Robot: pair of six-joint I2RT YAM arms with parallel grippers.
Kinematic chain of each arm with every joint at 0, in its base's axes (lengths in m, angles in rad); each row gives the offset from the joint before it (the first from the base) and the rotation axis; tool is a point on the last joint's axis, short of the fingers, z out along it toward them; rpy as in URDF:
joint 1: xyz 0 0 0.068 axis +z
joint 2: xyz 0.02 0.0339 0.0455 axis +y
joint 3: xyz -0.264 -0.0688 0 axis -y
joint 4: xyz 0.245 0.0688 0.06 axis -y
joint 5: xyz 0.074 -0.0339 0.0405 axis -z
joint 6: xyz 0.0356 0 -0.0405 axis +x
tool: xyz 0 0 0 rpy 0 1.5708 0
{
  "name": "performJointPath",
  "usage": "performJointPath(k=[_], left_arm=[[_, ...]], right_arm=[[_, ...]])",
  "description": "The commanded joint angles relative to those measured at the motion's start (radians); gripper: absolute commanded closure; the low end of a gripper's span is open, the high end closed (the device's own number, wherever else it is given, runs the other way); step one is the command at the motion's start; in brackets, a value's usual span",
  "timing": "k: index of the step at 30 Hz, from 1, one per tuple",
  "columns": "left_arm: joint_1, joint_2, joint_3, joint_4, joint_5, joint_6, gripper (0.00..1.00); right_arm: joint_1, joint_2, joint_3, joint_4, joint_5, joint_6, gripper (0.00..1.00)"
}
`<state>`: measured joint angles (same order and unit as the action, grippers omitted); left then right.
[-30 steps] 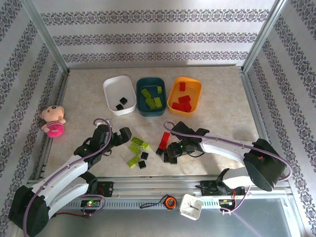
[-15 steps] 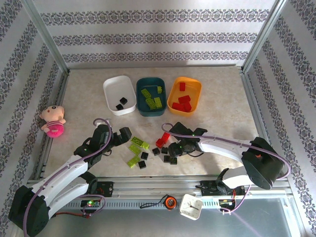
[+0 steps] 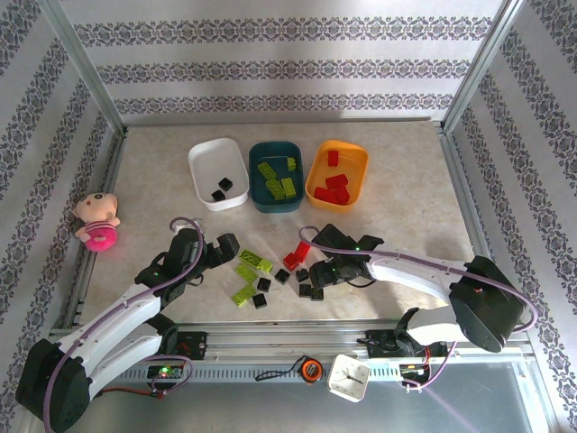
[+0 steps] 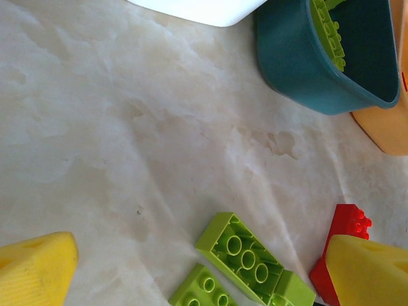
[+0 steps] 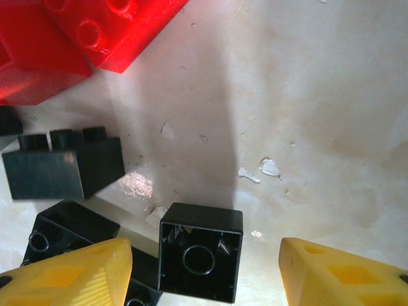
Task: Sort the legos into containers by color
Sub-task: Pick up the lego from the bottom-center of the table.
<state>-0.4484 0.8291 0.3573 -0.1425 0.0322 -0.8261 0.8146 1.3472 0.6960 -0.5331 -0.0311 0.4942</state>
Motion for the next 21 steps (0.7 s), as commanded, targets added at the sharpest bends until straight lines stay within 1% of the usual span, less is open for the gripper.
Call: performJointPath(k=[1, 4, 8, 13, 15, 17, 19, 21], left_arm=[[0.016, -0.011, -0.011, 0.016, -0.005, -0.021, 0.00], [0.016, -0.010, -0.011, 0.012, -0.003, -0.021, 0.00], [0.017, -0.011, -0.011, 0.013, -0.003, -0.018, 0.00], [0.016, -0.012, 0.001, -0.001, -0.002, -0.005, 0.00], [0.016, -0.017, 0.014, -0.026, -0.014, 0.004, 0.00], [0.018, -0.031, 0.034, -0.078, -0.051, 0.009, 0.00], [0.018, -0.050, 0.047, -0.128, -0.092, 0.008, 0.00], [0.018, -0.085, 0.046, -0.159, -0.122, -0.003, 0.00]], right_arm=[[0.009, 0.039, -0.013, 0.015, -0.015, -0.006, 0.38], [0.009, 0.061, -0.019, 0.024, -0.008, 0.001, 0.43], [0.008, 0.064, -0.023, 0.038, -0.005, 0.003, 0.52], [-0.008, 0.002, -0.002, 0.014, 0.014, -0.022, 0.65], [-0.017, -0.033, 0.041, -0.015, 0.023, -0.048, 0.68], [-0.022, -0.056, 0.099, -0.028, 0.021, -0.081, 0.70], [-0.025, -0.041, 0.181, -0.024, 0.019, -0.115, 0.71], [-0.027, 0.015, 0.278, 0.003, 0.014, -0.146, 0.71]])
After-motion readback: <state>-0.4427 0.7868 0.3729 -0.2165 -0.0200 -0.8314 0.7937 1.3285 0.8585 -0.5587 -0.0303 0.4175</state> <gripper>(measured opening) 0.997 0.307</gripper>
